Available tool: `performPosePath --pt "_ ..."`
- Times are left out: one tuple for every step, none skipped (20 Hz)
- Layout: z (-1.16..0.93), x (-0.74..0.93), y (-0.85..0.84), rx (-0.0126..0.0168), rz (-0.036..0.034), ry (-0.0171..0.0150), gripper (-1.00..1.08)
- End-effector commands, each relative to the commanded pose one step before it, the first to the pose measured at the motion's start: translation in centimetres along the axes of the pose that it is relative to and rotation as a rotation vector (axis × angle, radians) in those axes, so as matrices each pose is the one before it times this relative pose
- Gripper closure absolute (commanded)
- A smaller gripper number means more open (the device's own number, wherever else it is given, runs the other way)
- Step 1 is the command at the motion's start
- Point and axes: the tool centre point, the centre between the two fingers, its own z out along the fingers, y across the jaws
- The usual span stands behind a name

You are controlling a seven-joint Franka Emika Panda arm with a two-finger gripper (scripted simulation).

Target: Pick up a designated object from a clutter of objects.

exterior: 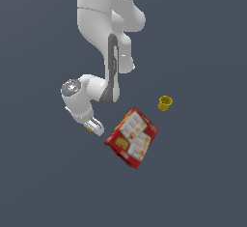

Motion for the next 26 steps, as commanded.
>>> performPosePath --pt "0.034 0.018 0.025 -0.00025 0.00037 0.00014 1.08" --pt "0.000 0.000 0.000 0.00000 0.00000 0.00000 1.08" --pt "-0.042 -0.022 -0.005 0.00000 0.00000 0.00000 1.08" --pt "-0.023 -0.005 0.003 0.00000 0.00000 0.00000 1.08" --pt "-0.068 -0.014 0.008 0.00000 0.00000 0.00000 1.08" --pt "-0.113 -0.023 0.014 0.00000 0.00000 0.00000 1.08" --pt "-0.150 -0.038 0.002 0.00050 -0.00035 -0.00032 1.08" --pt "-0.204 -0.042 0.025 0.00000 0.00000 0.00000 1.08" --pt "-0.249 -0.051 0.031 0.00000 0.00000 0.00000 1.08" --pt "-0.295 -0.060 0.036 0.00000 0.00000 0.00000 1.08" --pt "-0.341 -0.069 0.042 0.00000 0.00000 0.00000 1.08" --pt "-0.387 -0.078 0.048 0.00000 0.00000 0.00000 1.08" --pt "-0.434 -0.087 0.053 0.00000 0.00000 0.00000 1.08" --pt "-0.480 -0.096 0.059 0.00000 0.00000 0.00000 1.08" --pt "-0.525 -0.097 0.090 0.00050 0.00043 -0.00021 1.08" --pt "-0.575 -0.115 0.071 0.00000 0.00000 0.00000 1.08" --pt "-0.623 -0.124 0.077 0.00000 0.00000 0.00000 1.08" --pt "-0.672 -0.133 0.083 0.00000 0.00000 0.00000 1.08" --pt "-0.717 -0.133 0.114 0.00050 0.00040 -0.00025 1.08" --pt "-0.772 -0.151 0.096 0.00000 0.00000 0.00000 1.08" --pt "-0.823 -0.160 0.103 0.00000 0.00000 0.00000 1.08" --pt "-0.874 -0.168 0.110 0.00000 0.00000 0.00000 1.08" --pt "-0.920 -0.175 0.116 0.00000 0.00000 0.00000 1.08" --pt "-0.938 -0.166 0.155 0.00026 0.00060 -0.00023 1.08" --pt "-0.955 -0.178 0.123 0.00000 0.00000 0.00000 1.08" --pt "-0.965 -0.178 0.125 0.00000 0.00000 0.00000 1.08"
